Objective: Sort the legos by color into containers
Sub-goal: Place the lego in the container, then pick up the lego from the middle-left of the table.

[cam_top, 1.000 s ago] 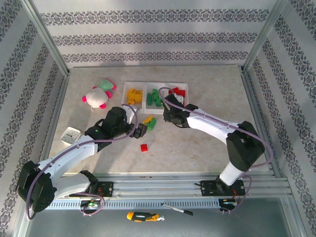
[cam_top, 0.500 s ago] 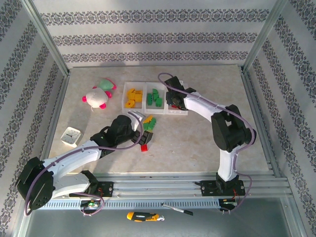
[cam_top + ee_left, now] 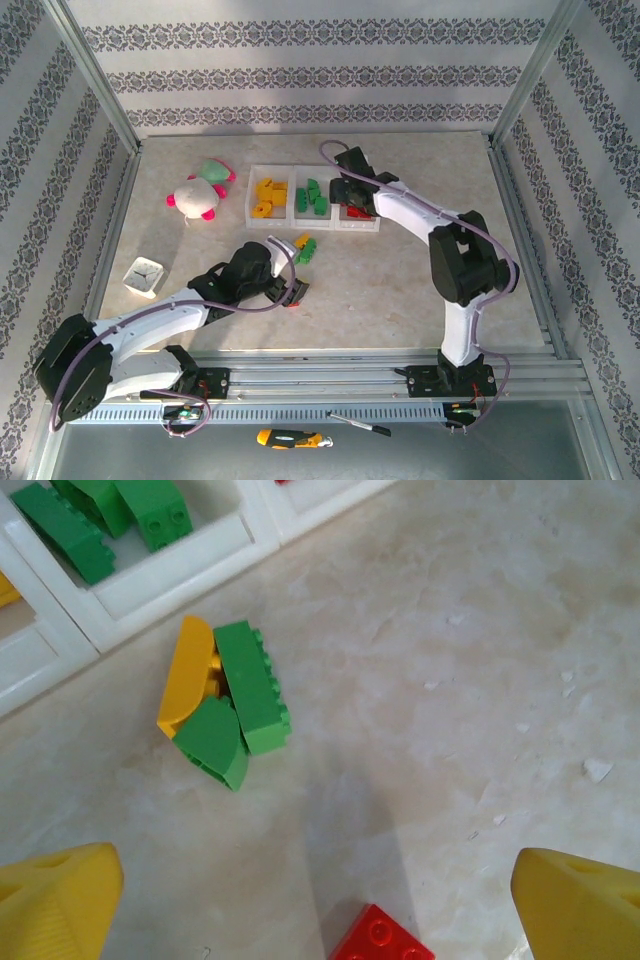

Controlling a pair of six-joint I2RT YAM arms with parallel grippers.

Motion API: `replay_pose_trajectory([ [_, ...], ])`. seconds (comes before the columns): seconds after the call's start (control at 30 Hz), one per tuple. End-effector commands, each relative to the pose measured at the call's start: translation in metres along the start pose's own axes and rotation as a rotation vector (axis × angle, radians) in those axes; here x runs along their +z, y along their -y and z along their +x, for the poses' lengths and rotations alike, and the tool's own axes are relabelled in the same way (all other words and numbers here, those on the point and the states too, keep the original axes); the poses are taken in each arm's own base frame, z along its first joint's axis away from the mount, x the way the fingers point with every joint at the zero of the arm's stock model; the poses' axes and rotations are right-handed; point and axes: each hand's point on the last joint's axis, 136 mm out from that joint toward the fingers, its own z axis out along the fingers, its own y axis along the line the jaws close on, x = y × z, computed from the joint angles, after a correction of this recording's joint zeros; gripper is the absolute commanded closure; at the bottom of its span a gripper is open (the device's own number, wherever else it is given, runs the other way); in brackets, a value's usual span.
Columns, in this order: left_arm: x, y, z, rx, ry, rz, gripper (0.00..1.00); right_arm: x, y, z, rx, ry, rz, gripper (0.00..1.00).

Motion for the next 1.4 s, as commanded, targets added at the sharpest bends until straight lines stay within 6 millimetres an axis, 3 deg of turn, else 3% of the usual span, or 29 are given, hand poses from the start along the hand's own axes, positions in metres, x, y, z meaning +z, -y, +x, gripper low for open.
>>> replay_pose_trajectory([
  [0.0, 0.004, 0.012, 0.015, 0.085, -0.082, 0.057, 0.01, -0.039, -0.001, -0.010, 0.012, 0.067, -0.064, 0.37],
  [0.2, 0.010, 0.029, 0.016, 0.139, -0.119, 0.160, 0.05, -0.082, -0.001, 0.019, 0.001, 0.095, -0.181, 0.34],
  [0.33, 0.003, 0.025, 0.014, 0.234, -0.220, 0.150, 0.04, -0.100, 0.013, 0.036, 0.000, 0.108, -0.180, 0.33],
  [0.57, -0.006, 0.013, 0.042, 0.495, -0.446, 0.167, 0.02, -0.120, 0.025, 0.051, 0.008, 0.122, -0.186, 0.31],
  [0.9, 0.025, 0.021, 0.069, 0.533, -0.584, 0.237, 0.05, -0.136, 0.038, 0.060, 0.019, 0.142, -0.173, 0.30],
  [1.03, 0.038, 0.020, 0.077, 0.517, -0.612, 0.230, 0.12, -0.137, 0.039, 0.060, 0.019, 0.140, -0.170, 0.30],
  [1.37, 0.045, 0.022, 0.079, 0.482, -0.610, 0.231, 0.49, -0.135, 0.041, 0.060, 0.015, 0.137, -0.156, 0.29],
])
